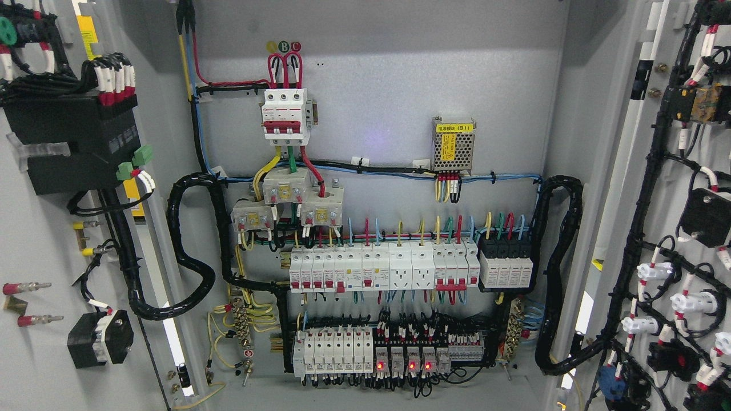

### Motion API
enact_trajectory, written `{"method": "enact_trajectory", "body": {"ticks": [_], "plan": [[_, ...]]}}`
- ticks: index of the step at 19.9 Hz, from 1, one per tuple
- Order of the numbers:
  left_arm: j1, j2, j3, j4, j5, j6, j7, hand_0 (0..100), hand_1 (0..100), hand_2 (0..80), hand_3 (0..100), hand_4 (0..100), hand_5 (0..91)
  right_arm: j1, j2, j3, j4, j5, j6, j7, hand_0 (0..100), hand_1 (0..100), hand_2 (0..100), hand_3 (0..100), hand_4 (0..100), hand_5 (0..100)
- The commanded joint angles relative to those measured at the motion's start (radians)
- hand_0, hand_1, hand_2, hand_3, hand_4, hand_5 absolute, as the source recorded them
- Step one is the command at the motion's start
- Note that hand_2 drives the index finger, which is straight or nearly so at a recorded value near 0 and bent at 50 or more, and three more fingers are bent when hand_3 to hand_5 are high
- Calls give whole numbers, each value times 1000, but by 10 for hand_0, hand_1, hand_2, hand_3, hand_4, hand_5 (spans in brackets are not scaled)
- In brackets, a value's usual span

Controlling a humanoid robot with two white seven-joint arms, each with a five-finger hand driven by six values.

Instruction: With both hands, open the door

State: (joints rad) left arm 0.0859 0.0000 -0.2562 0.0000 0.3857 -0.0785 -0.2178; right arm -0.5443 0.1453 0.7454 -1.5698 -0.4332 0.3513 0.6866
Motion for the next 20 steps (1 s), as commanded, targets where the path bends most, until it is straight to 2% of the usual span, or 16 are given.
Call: {"method": "enact_trajectory", "body": {"ticks": [1, 5, 7, 9, 11, 13, 15, 16, 20], "plan": [[0, 8, 0, -25, 1, 0, 0, 314, 108, 0, 0, 0, 0, 78, -19, -130, -2, 4, 0, 5, 214, 70, 0, 0, 0, 0], [0, 9, 0, -26, 1, -1, 0, 314, 108, 0, 0, 0, 0, 158, -102, -311, -55, 5, -2, 5, 214, 69, 0, 0, 0, 0], [-5, 9, 0, -29, 1, -18, 3, 314, 107, 0, 0, 0, 0, 172, -159, -349, -93, 11, -6, 4, 215, 70, 0, 0, 0, 0], [-15, 9, 0, -37, 1, -82, 9, 314, 108, 0, 0, 0, 0, 240, -205, -411, -154, 11, -8, 2, 215, 70, 0, 0, 0, 0], [-18, 9, -2, -90, -1, -170, 27, 318, 119, 0, 14, 0, 0, 320, -220, -445, -226, 13, -9, -7, 215, 70, 0, 0, 0, 0], [-5, 18, -3, -202, -1, -205, 69, 317, 163, 0, 52, 0, 0, 420, -233, -477, -291, 13, -26, -65, 215, 69, 0, 0, 0, 0], [37, 32, -2, -375, -2, -216, 95, 323, 192, 0, 74, 0, 0, 524, -263, -518, -344, 13, -89, -140, 215, 69, 0, 0, 0, 0], [78, 60, -2, -500, -2, -214, 110, 327, 206, 0, 105, 0, 0, 561, -271, -524, -369, 11, -118, -160, 215, 69, 0, 0, 0, 0], [243, 141, 2, -945, -4, -196, 113, 329, 206, 0, 111, 0, 0, 752, -312, -550, -440, 11, -248, -182, 214, 69, 0, 0, 0, 0]]}}
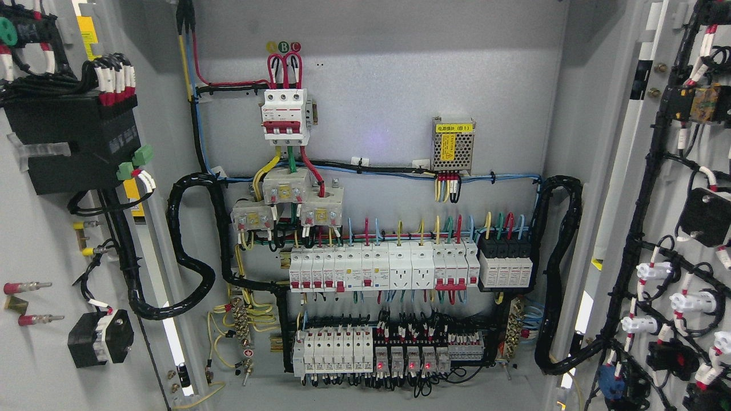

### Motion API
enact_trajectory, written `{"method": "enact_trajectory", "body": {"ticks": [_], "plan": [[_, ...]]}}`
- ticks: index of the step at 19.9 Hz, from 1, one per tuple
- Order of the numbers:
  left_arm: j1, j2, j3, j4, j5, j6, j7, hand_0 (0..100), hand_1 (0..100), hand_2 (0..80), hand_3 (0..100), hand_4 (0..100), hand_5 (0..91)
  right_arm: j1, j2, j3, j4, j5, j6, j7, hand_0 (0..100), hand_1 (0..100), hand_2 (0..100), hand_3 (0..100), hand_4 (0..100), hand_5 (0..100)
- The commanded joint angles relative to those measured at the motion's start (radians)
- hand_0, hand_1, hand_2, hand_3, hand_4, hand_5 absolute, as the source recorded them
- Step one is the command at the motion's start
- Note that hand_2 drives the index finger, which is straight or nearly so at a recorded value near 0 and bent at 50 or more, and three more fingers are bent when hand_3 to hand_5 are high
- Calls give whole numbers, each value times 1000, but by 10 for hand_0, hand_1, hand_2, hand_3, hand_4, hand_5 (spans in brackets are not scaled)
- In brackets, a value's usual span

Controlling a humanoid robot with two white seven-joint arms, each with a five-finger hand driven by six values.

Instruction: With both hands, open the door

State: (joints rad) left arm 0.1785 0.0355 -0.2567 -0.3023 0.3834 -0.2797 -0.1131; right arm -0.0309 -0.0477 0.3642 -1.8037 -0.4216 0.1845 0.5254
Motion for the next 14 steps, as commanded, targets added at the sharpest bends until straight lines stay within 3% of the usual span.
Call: {"method": "enact_trajectory", "body": {"ticks": [1, 4, 6, 10, 14], "plan": [[192, 125, 7, -754, -1, 19, 9, 329, 200, 0, 112, 0, 0, 285, -121, -183, -209, 1, -126, -33, 214, 68, 0, 0, 0, 0], [298, 161, 68, -1062, -3, 94, 1, 317, 178, 0, 116, 0, 0, 360, -135, -229, -218, 0, -241, -82, 214, 68, 0, 0, 0, 0], [346, 179, 111, -1234, -26, 140, -14, 312, 178, 0, 148, 0, 0, 419, -155, -273, -236, 1, -307, -85, 214, 67, 0, 0, 0, 0], [427, 182, 178, -1487, -141, 146, -100, 311, 168, 8, 169, 0, 0, 529, -208, -332, -258, 0, -419, -84, 214, 67, 0, 0, 0, 0], [444, 178, 220, -1649, -149, 137, -207, 287, 128, 8, 120, 9, 0, 601, -213, -379, -266, -2, -568, -84, 214, 68, 0, 0, 0, 0]]}}
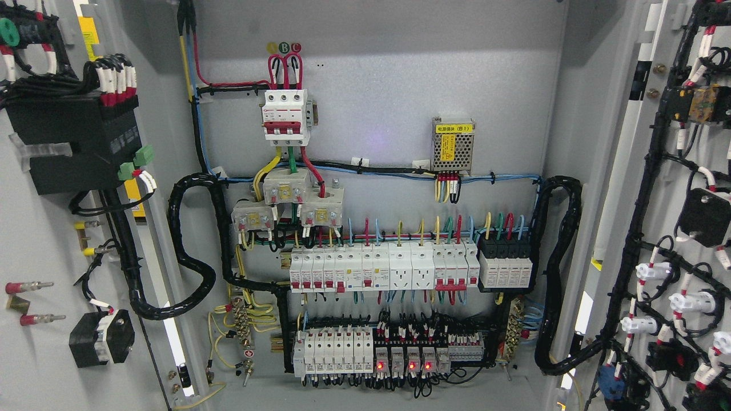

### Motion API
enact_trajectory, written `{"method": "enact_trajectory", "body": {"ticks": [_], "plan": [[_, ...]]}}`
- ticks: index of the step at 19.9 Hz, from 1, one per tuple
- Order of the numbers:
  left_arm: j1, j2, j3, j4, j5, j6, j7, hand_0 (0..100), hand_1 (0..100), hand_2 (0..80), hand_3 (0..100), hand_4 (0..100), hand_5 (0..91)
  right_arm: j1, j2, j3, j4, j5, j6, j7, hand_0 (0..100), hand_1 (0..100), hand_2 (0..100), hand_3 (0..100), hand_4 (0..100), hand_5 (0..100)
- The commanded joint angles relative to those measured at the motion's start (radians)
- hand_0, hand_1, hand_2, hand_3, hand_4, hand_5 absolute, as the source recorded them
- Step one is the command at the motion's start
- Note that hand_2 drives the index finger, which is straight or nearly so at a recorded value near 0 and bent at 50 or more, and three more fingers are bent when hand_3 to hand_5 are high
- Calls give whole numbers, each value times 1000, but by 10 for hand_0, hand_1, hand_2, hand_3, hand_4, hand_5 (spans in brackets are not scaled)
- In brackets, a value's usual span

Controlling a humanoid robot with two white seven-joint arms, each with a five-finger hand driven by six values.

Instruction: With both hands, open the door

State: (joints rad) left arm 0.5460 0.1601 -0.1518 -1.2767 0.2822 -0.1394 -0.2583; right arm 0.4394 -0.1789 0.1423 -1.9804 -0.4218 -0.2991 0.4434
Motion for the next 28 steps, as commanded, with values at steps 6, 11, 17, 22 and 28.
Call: {"method": "enact_trajectory", "body": {"ticks": [6, 11, 17, 22, 28], "plan": [[66, 52, 170, -765, -49, -148, -143, 219, 98, 13, 107, 43, 0, 163, -82, -243, -109, -3, -221, -2, 214, 67, 0, 0, 0, 0], [61, 38, 204, -768, -48, -252, -240, 108, 0, 9, 62, 54, 0, 154, -99, -245, -109, -6, -262, -5, 214, 67, 0, 0, 0, 0], [-9, 38, 219, -806, -46, -255, -242, 30, 0, 0, 34, 48, 0, 113, -94, -253, -114, -17, -264, -8, 214, 67, 0, 0, 0, 0], [-21, 32, 225, -820, -46, -278, -242, 19, 0, 0, 15, 39, 0, 49, -99, -277, -114, -17, -256, -23, 214, 67, 0, 0, 0, 0], [-23, 7, 277, -820, -15, -284, -243, 9, 0, 0, 36, 54, 0, -2, -117, -288, -112, -18, -230, -26, 214, 66, 0, 0, 0, 0]]}}
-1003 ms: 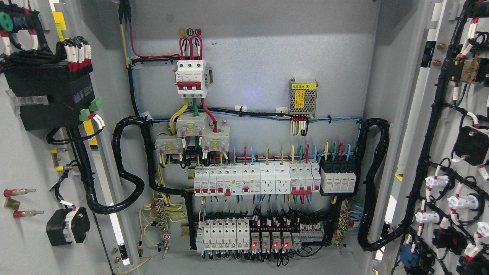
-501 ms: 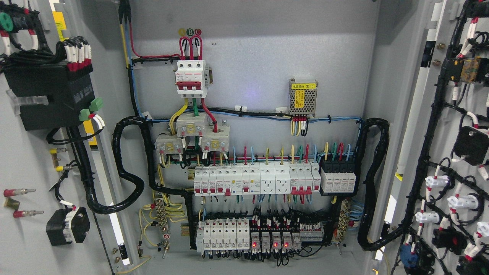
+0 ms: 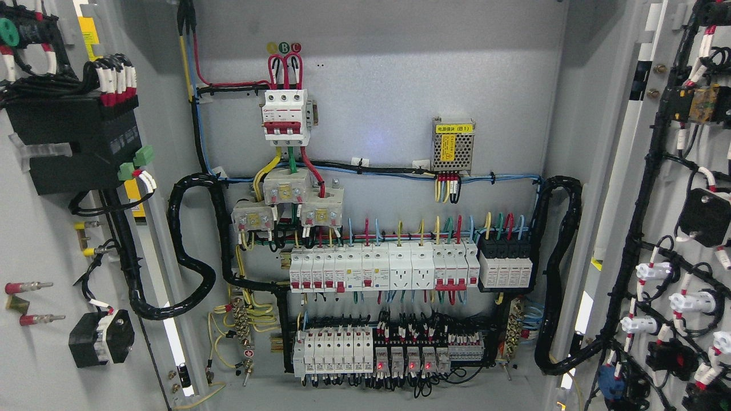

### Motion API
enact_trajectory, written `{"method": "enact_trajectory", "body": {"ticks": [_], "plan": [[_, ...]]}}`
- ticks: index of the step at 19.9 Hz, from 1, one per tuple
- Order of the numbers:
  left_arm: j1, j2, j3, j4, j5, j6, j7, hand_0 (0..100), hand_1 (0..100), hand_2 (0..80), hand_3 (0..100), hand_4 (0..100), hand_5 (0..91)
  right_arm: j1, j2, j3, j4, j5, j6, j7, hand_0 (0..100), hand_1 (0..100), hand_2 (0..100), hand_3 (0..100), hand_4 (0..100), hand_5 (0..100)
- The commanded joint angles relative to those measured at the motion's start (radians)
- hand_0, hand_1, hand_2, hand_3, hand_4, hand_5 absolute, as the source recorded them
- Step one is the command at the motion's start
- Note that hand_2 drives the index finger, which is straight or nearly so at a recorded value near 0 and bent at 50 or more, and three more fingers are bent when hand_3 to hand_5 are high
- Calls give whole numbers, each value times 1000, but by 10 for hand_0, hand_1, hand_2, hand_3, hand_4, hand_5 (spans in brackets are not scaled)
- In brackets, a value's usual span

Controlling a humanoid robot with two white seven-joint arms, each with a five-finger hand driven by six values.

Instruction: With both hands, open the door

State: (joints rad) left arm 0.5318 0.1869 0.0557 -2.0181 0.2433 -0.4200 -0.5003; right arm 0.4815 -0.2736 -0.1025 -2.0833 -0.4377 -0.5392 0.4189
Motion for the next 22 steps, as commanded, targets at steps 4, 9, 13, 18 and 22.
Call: {"method": "enact_trajectory", "body": {"ticks": [4, 9, 13, 18, 22], "plan": [[-9, -18, 125, -79, 85, 4, -9, 8, 0, 23, 62, 72, 0, -64, -19, -49, -8, -7, 45, -2, 214, 67, 0, 0, 0, 0], [-9, -18, 156, -77, 123, 7, -21, 2, 0, 26, 73, 75, 0, -67, -19, -101, -8, -91, 82, -2, 214, 66, 0, 0, 0, 0], [-9, -14, 202, -77, 177, 7, -34, 0, 0, 48, 121, 90, 0, -69, -22, -132, -8, -108, 97, 0, 214, 66, 0, 0, 0, 0], [-1, -14, 274, -74, 226, 23, -67, 0, 0, 73, 188, 119, 0, -67, -27, -163, -8, -111, 97, 0, 215, 64, 0, 0, 0, 0], [2, -15, 312, -74, 261, 50, -86, 0, 0, 79, 204, 128, 0, -67, -26, -171, -8, -137, 97, 0, 214, 64, 0, 0, 0, 0]]}}
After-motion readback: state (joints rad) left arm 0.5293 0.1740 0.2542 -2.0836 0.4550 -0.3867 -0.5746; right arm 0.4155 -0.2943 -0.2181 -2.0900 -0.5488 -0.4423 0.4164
